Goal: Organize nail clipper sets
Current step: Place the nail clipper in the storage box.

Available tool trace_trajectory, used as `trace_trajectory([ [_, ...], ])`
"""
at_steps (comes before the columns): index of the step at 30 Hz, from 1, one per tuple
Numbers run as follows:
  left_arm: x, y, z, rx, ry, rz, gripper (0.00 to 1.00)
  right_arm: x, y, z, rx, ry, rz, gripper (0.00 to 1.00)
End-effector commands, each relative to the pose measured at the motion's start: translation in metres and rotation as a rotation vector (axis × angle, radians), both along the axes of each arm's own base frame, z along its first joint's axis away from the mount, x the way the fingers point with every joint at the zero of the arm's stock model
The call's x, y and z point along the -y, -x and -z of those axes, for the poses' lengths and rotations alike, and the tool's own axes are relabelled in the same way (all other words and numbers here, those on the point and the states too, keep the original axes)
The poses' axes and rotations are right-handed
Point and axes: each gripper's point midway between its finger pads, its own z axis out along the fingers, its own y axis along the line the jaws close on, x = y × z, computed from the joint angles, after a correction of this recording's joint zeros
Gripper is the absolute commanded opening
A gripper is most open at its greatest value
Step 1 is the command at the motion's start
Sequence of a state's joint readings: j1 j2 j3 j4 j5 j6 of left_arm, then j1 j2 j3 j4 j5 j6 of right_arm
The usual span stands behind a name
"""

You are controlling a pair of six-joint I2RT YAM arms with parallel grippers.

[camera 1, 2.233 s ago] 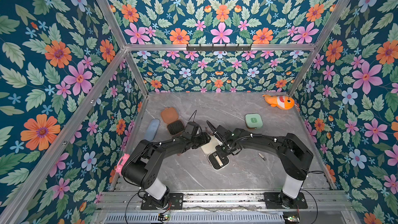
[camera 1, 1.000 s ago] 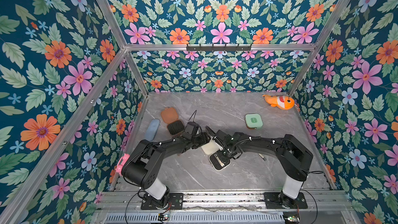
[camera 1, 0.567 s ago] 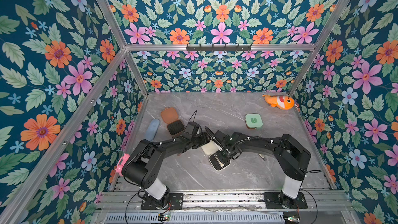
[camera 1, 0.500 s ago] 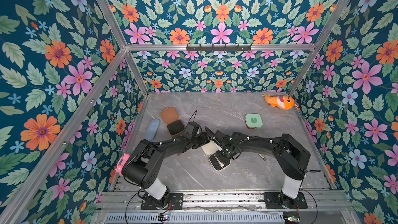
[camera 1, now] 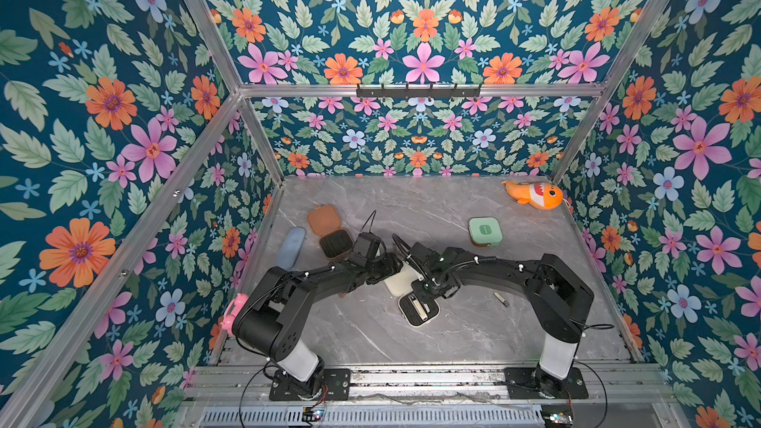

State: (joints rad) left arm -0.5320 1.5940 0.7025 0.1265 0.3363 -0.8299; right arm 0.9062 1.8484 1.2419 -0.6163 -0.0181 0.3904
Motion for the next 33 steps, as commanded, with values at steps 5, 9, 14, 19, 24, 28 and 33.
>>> trace_trajectory([
  [5,0.0,0.0,-0.001,0.01,-0.005,0.01,0.67,-0.006,0.0,-0.017,0.006,-0.041,0.003,0.3],
  [9,0.0,0.0,-0.001,0.011,-0.006,0.01,0.67,-0.003,0.003,-0.015,-0.006,-0.039,0.004,0.22],
  [14,0.0,0.0,-0.001,0.012,-0.006,0.008,0.67,-0.001,0.01,-0.004,-0.032,-0.039,0.006,0.16],
  [19,-0.001,0.0,-0.001,0.012,-0.007,0.009,0.67,0.001,0.018,0.008,-0.064,-0.044,0.015,0.15],
  [24,0.0,0.0,-0.001,0.01,-0.007,0.01,0.67,0.003,0.022,0.015,-0.075,-0.025,0.015,0.13],
  [28,0.0,0.0,-0.002,0.011,-0.006,0.01,0.67,0.005,0.019,0.01,-0.059,-0.017,0.028,0.13],
  [33,0.001,-0.002,-0.006,0.02,-0.004,0.015,0.67,0.013,0.008,-0.012,0.006,-0.004,0.072,0.18],
])
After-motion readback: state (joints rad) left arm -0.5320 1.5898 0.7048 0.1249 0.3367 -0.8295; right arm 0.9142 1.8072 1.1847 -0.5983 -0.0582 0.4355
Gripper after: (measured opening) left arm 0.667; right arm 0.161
